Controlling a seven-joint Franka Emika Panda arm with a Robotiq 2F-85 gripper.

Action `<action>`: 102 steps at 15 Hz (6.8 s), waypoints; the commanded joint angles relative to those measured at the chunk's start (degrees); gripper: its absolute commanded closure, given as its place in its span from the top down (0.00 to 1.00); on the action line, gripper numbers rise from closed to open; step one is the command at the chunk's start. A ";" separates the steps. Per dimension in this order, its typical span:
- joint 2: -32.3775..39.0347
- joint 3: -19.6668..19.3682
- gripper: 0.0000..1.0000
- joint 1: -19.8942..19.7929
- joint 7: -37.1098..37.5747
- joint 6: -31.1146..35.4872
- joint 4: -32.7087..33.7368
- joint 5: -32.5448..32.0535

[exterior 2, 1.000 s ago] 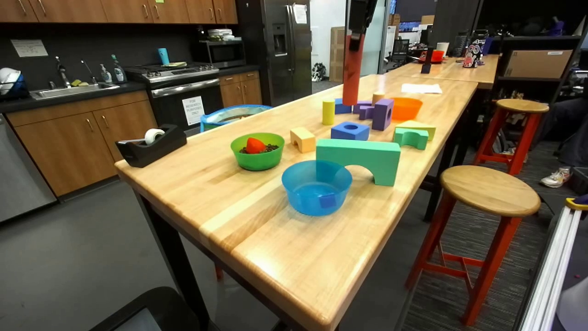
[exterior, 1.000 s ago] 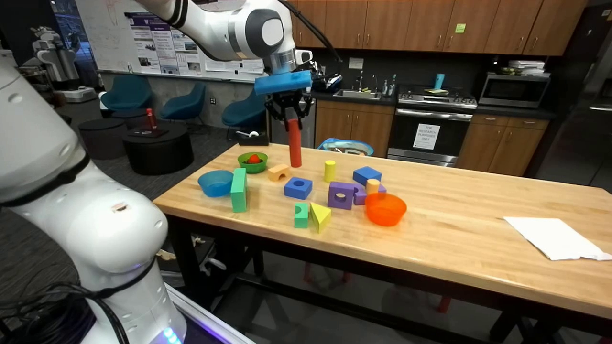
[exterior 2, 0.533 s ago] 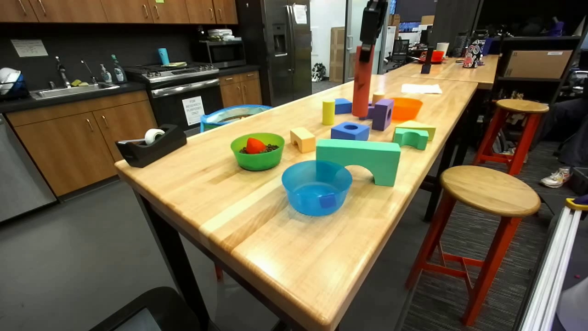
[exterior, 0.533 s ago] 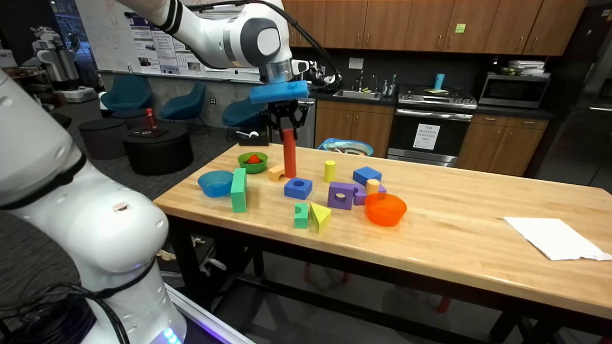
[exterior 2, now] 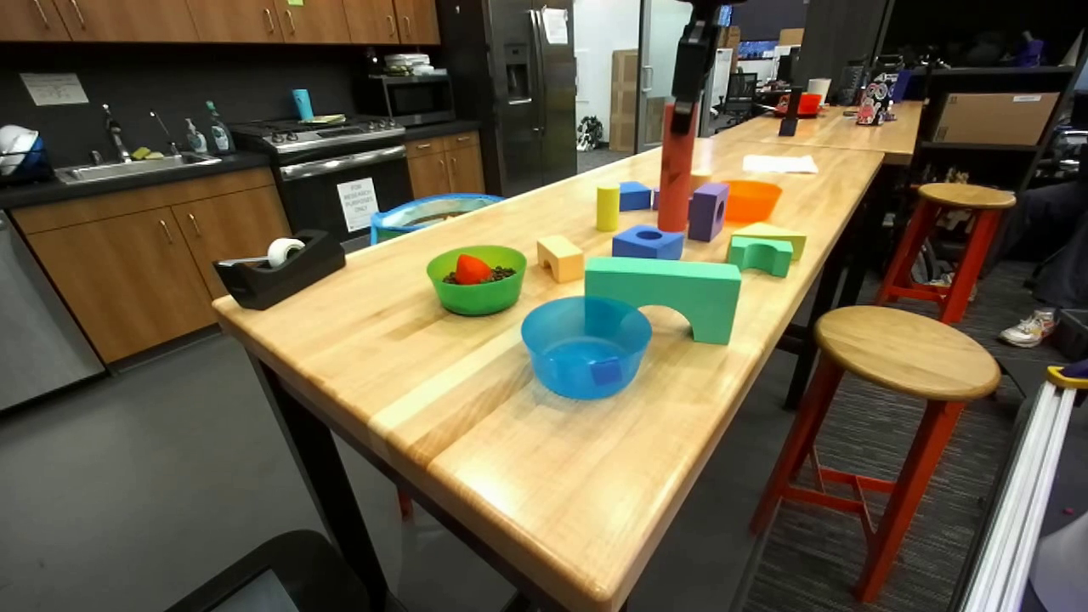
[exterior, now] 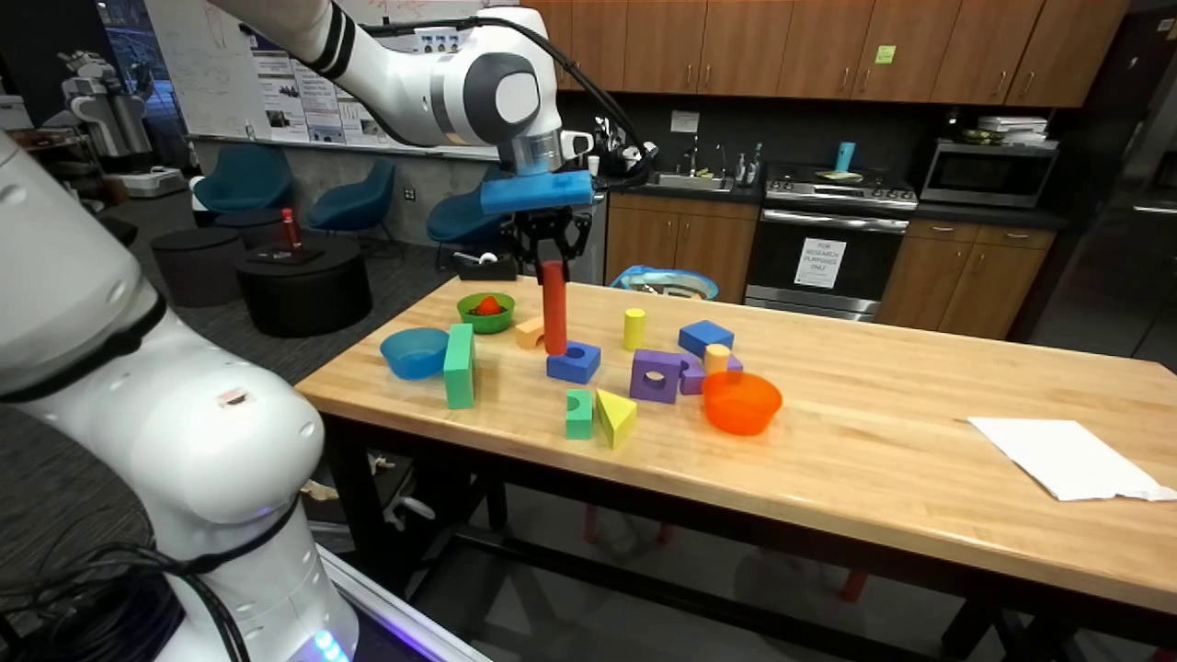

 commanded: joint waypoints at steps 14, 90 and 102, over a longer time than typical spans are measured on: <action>8.03 -1.44 0.15 0.60 -0.50 3.87 4.61 -0.62; 18.17 -1.23 0.15 -0.71 0.65 4.15 5.08 -2.89; 17.72 -0.75 0.66 -0.78 0.62 5.41 4.46 -4.84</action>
